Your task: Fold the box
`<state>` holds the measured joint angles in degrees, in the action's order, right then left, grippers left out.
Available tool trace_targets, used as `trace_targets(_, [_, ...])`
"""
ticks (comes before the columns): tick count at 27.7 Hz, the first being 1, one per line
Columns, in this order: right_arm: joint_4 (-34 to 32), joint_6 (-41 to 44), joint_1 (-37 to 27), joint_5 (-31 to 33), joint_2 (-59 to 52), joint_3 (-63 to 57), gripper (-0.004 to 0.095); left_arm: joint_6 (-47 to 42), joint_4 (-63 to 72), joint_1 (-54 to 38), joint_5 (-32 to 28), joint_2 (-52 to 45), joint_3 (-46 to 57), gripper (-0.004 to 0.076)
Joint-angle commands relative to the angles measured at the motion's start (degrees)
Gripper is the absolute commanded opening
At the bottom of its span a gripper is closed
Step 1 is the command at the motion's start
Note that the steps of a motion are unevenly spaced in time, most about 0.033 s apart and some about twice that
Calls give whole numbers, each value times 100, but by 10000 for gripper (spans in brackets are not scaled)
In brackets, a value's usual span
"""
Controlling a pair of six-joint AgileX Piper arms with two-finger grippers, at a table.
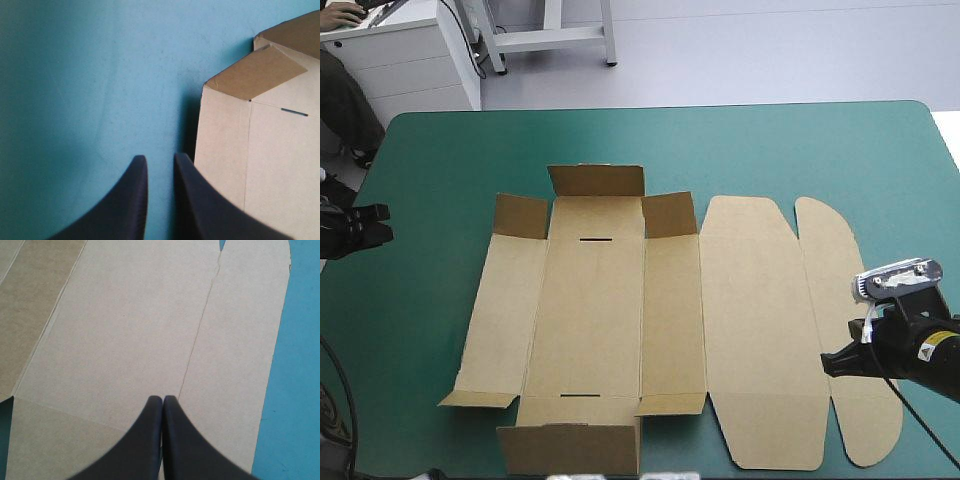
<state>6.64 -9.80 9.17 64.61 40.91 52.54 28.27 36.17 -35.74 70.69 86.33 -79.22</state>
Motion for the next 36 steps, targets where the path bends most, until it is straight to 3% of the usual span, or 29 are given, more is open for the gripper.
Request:
trace_targets(1, [3,-68,-25,-287,-2,135,-19,154,275,2,345,-74,-139,286])
trace_targets(4, [3,-68,-25,-312,-2,135,-19,134,269,2,345,135,-76,538])
trace_targets(5, [3,-78,-25,-321,-2,135,-19,148,269,2,345,193,31,567])
trace_targets(21, [47,-274,-25,-449,-2,135,-20,990,740,24,372,326,2012,568])
trace_targets(36, [114,-311,-25,-439,-2,135,-20,1289,592,1399,372,326,2983,568])
